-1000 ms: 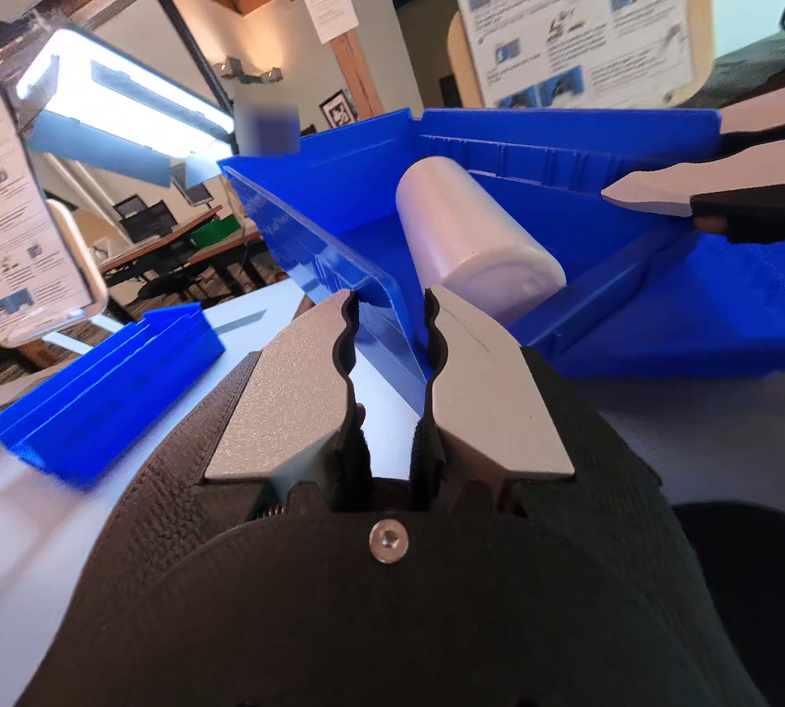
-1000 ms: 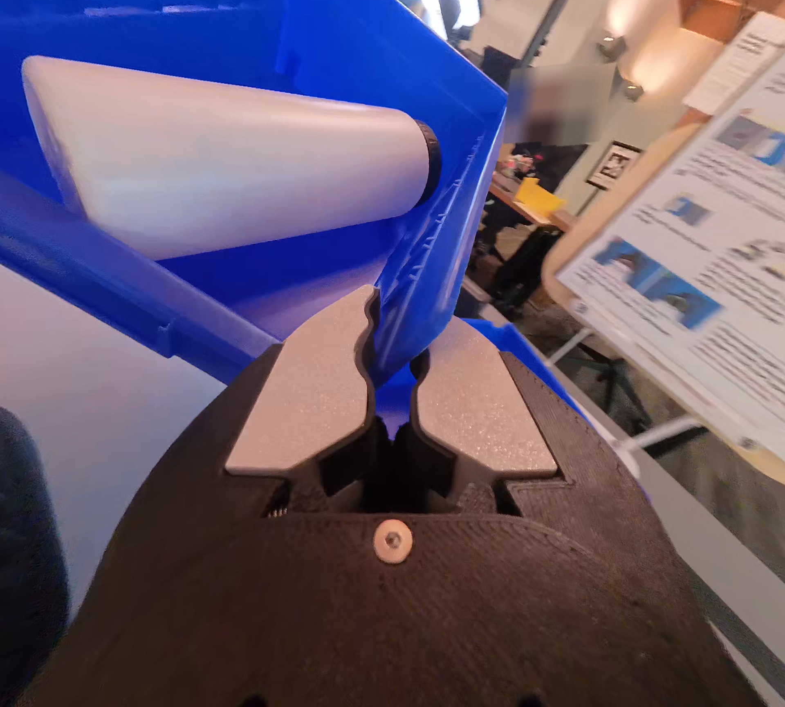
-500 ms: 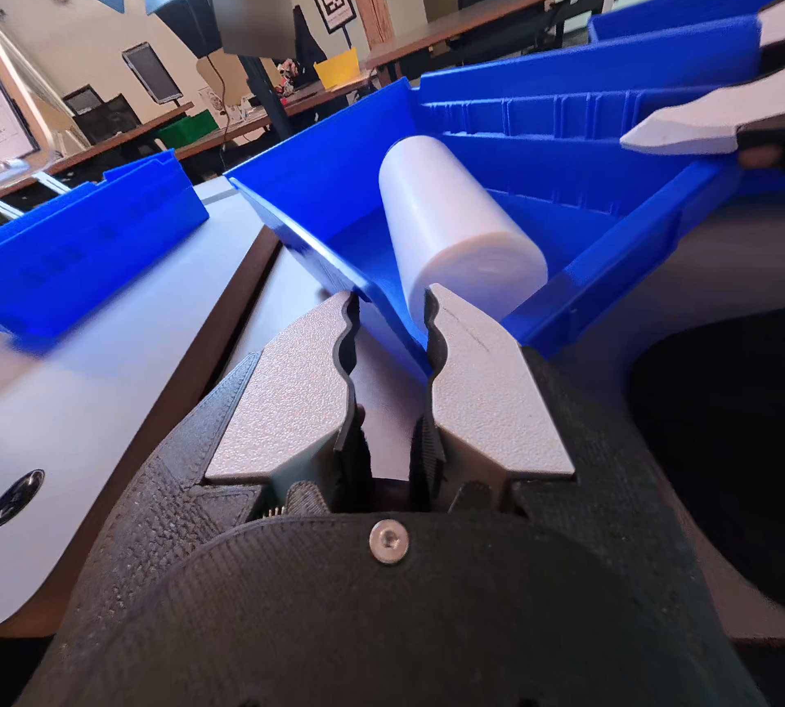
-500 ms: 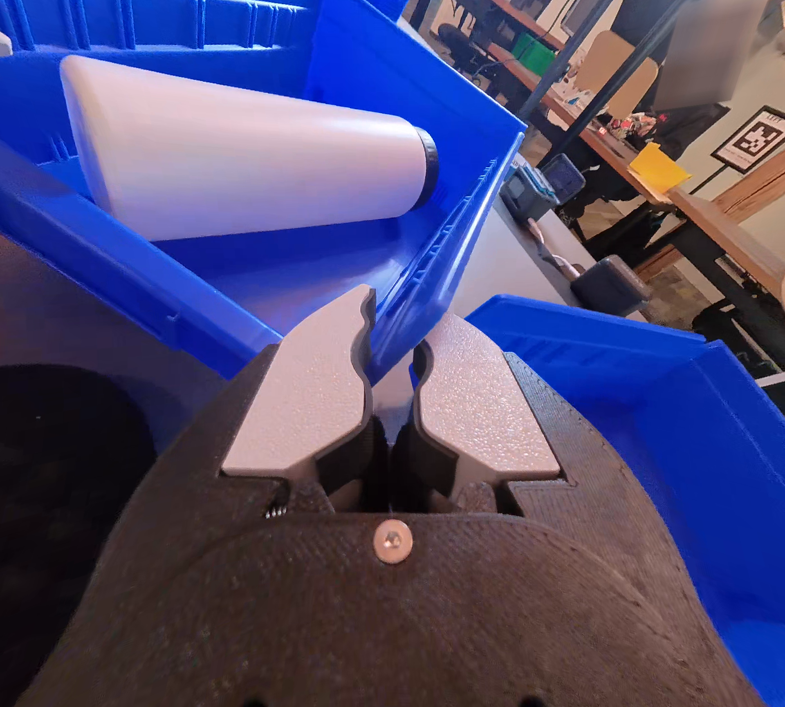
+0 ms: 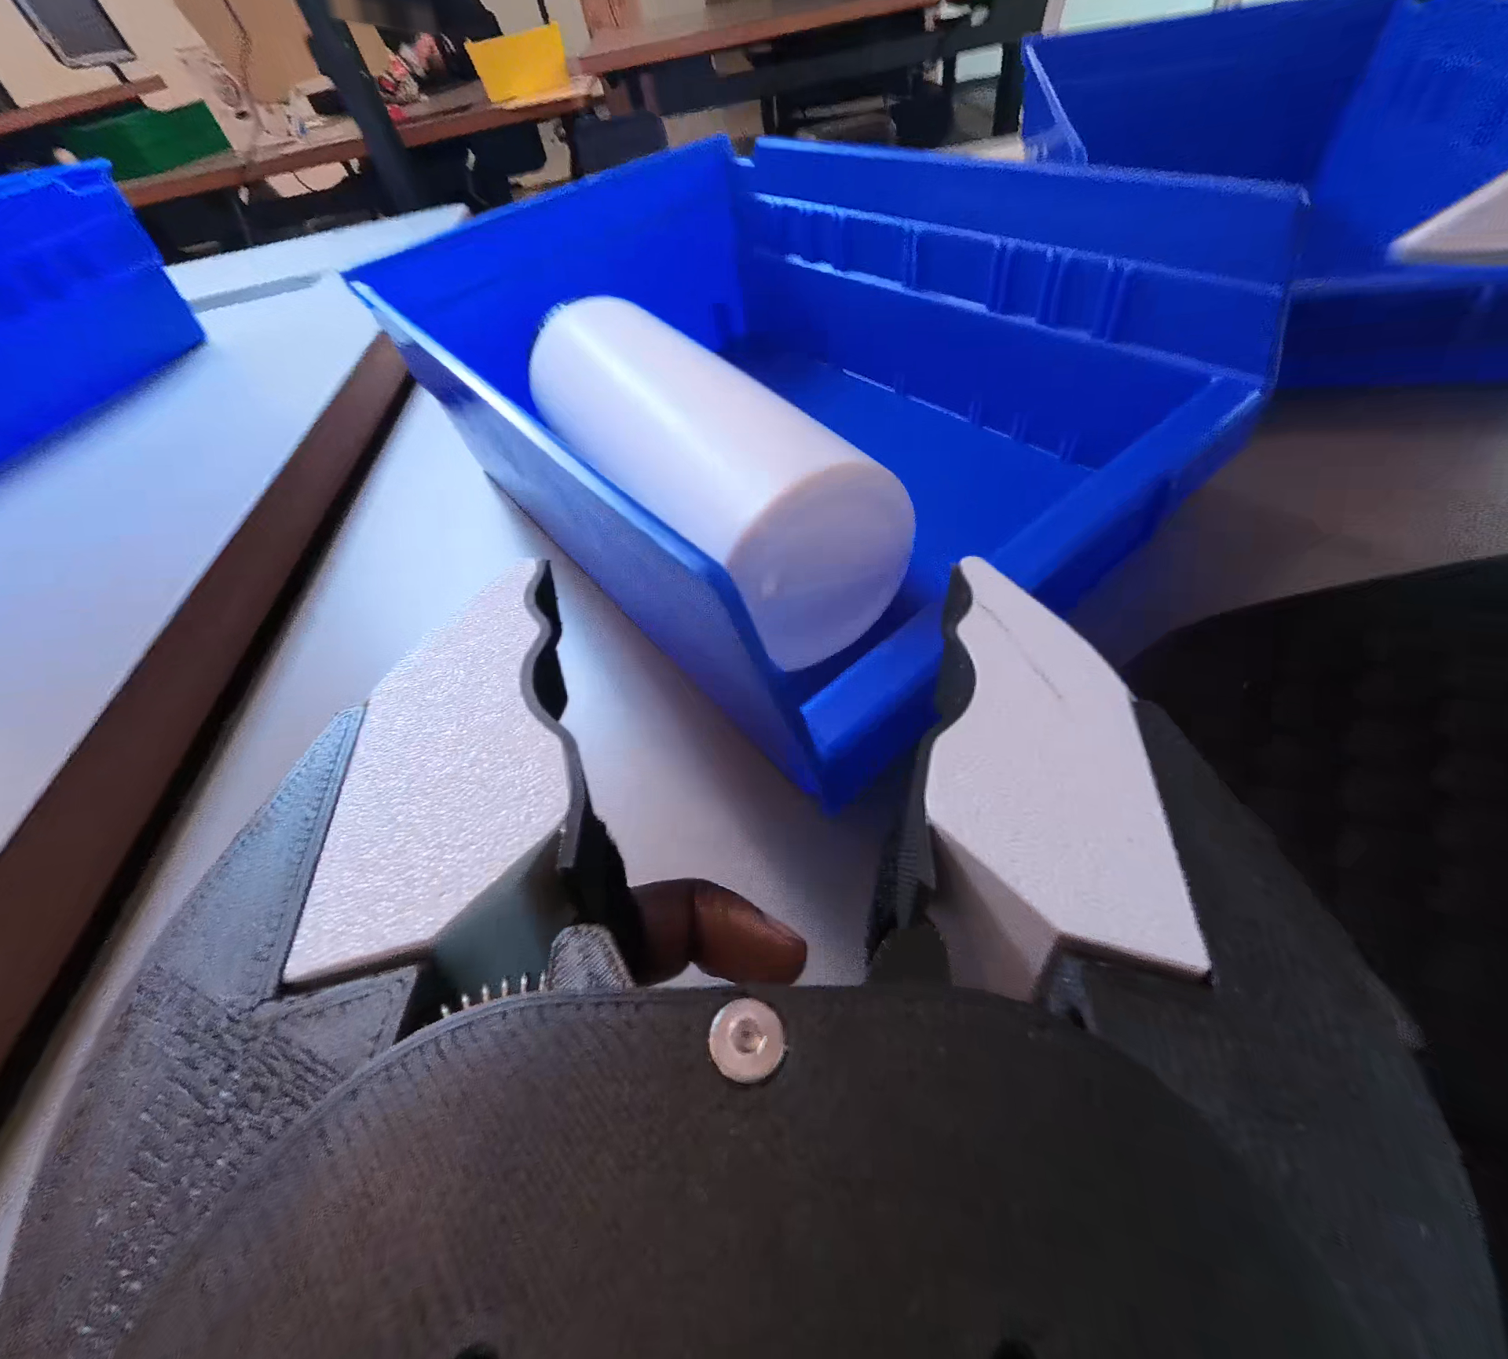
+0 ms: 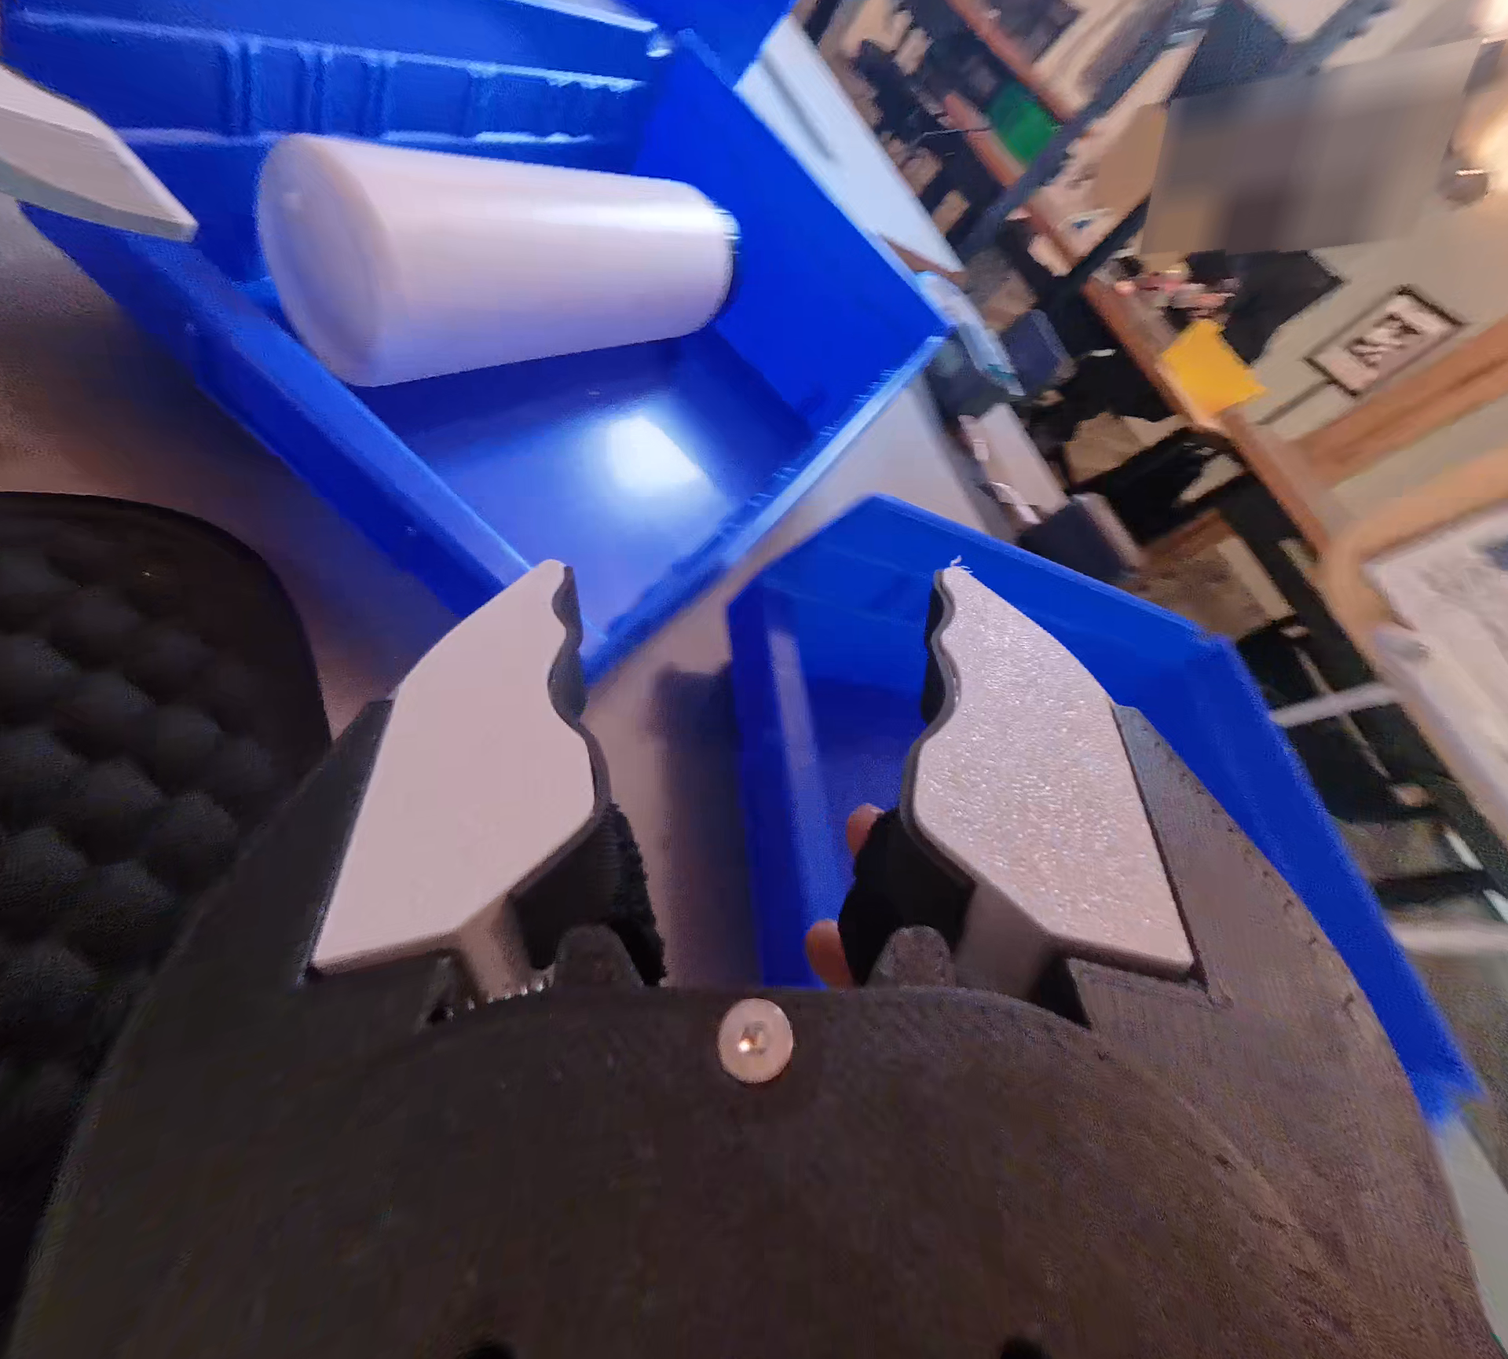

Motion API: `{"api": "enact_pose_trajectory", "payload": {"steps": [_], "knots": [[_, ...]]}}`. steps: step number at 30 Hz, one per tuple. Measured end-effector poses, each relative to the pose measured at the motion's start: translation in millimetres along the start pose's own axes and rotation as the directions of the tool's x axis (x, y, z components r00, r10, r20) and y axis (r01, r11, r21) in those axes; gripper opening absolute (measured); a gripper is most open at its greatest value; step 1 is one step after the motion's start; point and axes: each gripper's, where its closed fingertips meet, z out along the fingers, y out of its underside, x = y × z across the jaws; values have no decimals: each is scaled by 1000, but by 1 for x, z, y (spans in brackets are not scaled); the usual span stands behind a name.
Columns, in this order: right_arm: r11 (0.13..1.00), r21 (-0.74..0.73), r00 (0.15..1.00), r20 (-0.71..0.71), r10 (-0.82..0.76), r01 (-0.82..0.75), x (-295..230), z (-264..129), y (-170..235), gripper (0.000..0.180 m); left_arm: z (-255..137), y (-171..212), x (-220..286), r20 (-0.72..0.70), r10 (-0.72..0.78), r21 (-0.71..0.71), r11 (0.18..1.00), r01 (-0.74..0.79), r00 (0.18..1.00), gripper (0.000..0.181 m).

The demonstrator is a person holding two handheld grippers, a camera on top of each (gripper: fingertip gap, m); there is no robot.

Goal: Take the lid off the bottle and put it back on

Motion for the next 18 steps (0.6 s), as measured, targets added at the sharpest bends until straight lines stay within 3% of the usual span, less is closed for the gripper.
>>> {"api": "enact_pose_trajectory", "payload": {"steps": [3,6,8,10,12,15,18], "knots": [[998,-27,977,-206,51,-58,50,-47,19,85,-14,-24,-18,69,-38,107,994,31,997,94],[975,-111,929,-342,142,-190,91,-81,70,86,-30,-66,-25,128,-90,280,959,51,988,92],[937,-237,921,-353,164,-257,97,-88,111,89,-37,-98,-12,106,-110,391,918,60,988,88],[897,-323,932,-295,209,-303,87,-89,138,75,-36,-123,15,28,-108,454,887,83,994,86],[880,-352,937,-256,238,-319,82,-96,148,36,-27,-140,53,-89,-98,458,880,128,991,85],[857,-417,936,-298,186,-303,94,-122,169,25,-4,-143,121,-292,-87,367,909,196,952,84],[834,-413,923,-276,268,-366,95,-146,180,22,26,-120,190,-436,-42,212,966,148,899,84]]}}
